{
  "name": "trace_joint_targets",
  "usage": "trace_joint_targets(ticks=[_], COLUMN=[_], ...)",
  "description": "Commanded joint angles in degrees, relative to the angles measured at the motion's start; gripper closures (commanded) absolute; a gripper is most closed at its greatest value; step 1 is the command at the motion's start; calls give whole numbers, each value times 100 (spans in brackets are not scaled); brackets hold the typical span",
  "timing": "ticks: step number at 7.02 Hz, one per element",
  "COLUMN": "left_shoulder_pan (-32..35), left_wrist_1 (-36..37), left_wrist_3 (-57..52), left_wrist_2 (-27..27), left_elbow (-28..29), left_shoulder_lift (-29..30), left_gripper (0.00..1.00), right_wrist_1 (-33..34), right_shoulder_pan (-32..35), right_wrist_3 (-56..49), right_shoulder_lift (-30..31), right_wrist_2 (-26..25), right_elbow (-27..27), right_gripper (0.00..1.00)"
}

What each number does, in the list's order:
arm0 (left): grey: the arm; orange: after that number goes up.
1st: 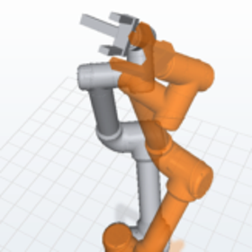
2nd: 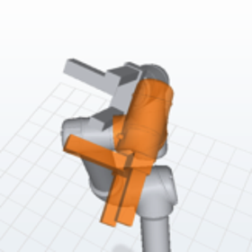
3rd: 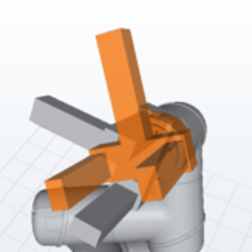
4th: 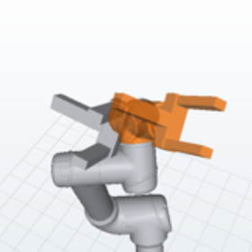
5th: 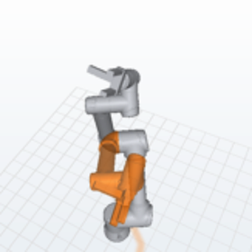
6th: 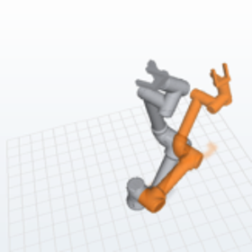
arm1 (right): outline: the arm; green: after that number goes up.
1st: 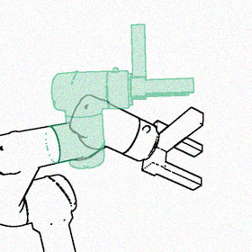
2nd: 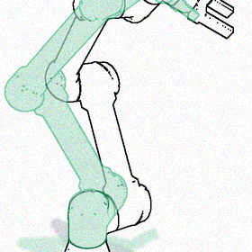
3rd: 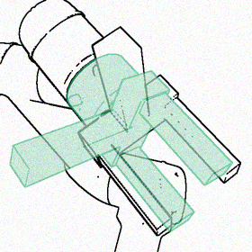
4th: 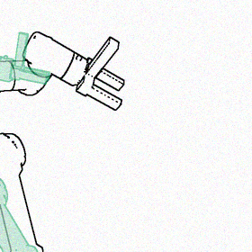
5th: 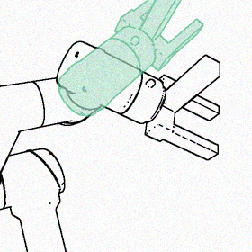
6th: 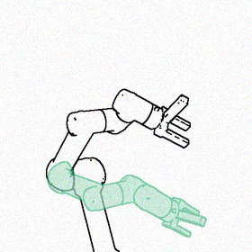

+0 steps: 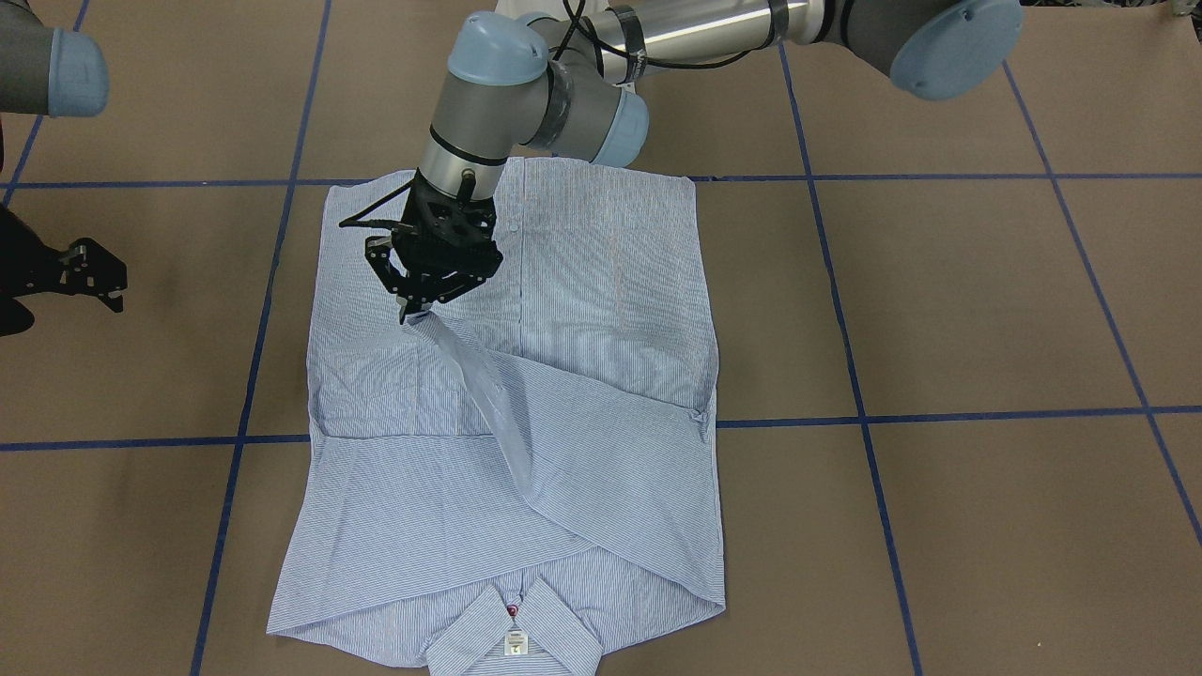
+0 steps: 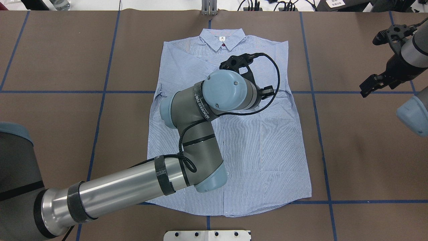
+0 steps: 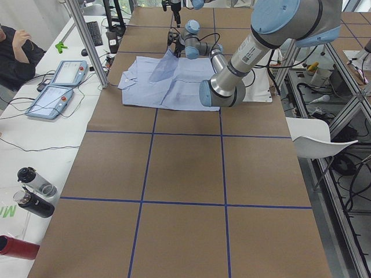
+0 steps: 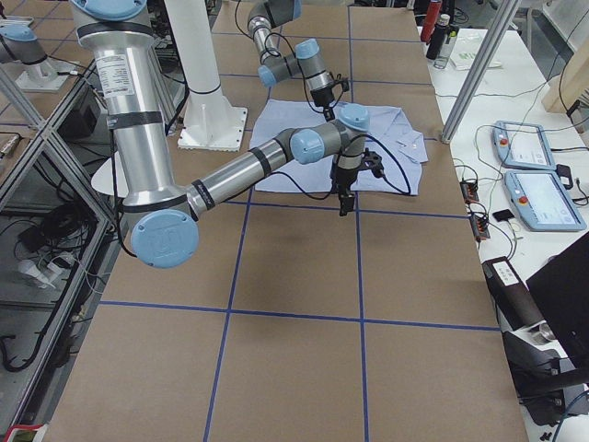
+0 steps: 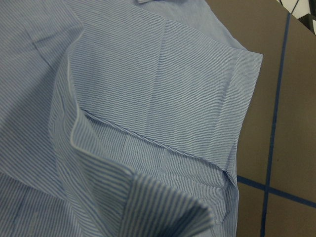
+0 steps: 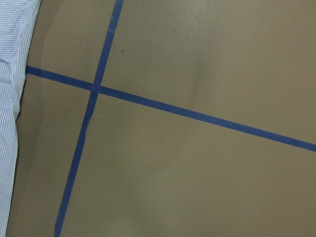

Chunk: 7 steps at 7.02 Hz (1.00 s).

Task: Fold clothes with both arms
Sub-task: 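Release the sleeve on the shirt and raise the left gripper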

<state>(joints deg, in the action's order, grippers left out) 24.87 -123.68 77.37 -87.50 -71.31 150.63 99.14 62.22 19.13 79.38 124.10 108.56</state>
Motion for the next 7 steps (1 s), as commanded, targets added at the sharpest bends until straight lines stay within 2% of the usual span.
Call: trace_joint_targets(ticks=[1,3,4,5,6,7], left_shoulder_pan=[-70,-70,-78,-261,-402,-595], left_wrist_1=[-628,-815,-859,-1042,-1235,-1446], left_wrist_3=[-809,-820,-837,-837,-1238,-1659], left_wrist_2=[434,479,470,479,488,714], left_elbow=[502,644,662,662,627,662], left_shoulder_lift=[27,19,27,19,19,10], left_gripper=[100,100,93,43,1,0], right_wrist_1=[0,8,0,0,0,0], right_shoulder_pan=[18,27,27,53,62,89], right_wrist_3=[12,12,21,21,21,21], right_shoulder_lift=[-27,-62,-71,-80,-89,-98], right_wrist_2=[0,0,0,0,0,0], right_elbow=[-2,-28,-46,-46,-46,-46], right_gripper=[0,0,0,0,0,0])
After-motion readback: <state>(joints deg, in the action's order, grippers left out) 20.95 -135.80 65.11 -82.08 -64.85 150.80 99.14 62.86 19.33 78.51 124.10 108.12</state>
